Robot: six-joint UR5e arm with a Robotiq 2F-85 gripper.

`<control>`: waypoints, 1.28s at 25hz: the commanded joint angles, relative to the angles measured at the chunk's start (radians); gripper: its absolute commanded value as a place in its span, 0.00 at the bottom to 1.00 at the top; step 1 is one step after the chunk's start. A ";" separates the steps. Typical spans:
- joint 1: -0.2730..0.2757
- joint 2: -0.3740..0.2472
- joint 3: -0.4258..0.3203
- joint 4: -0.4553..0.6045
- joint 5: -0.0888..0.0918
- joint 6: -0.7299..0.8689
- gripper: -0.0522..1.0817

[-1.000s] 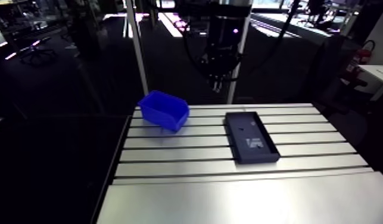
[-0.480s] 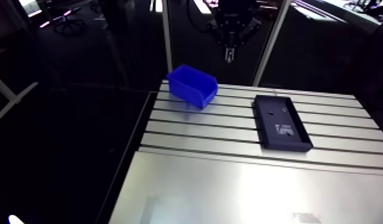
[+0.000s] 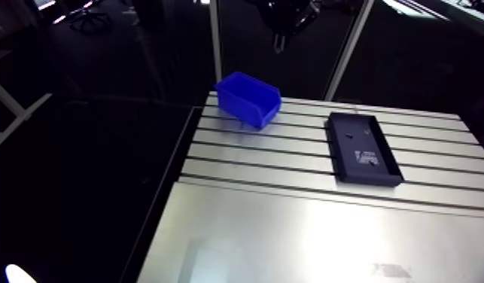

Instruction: Pick up the M10 bolt from the tray and put it into the blue bin.

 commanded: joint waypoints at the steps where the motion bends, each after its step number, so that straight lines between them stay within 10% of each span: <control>1: 0.000 0.045 -0.023 -0.040 0.037 0.041 1.00; 12: 0.011 0.104 -0.061 -0.045 0.048 0.056 1.00; 20: 0.031 0.113 -0.053 -0.055 0.127 0.058 1.00; 32: 0.051 0.145 -0.049 -0.060 0.132 0.063 1.00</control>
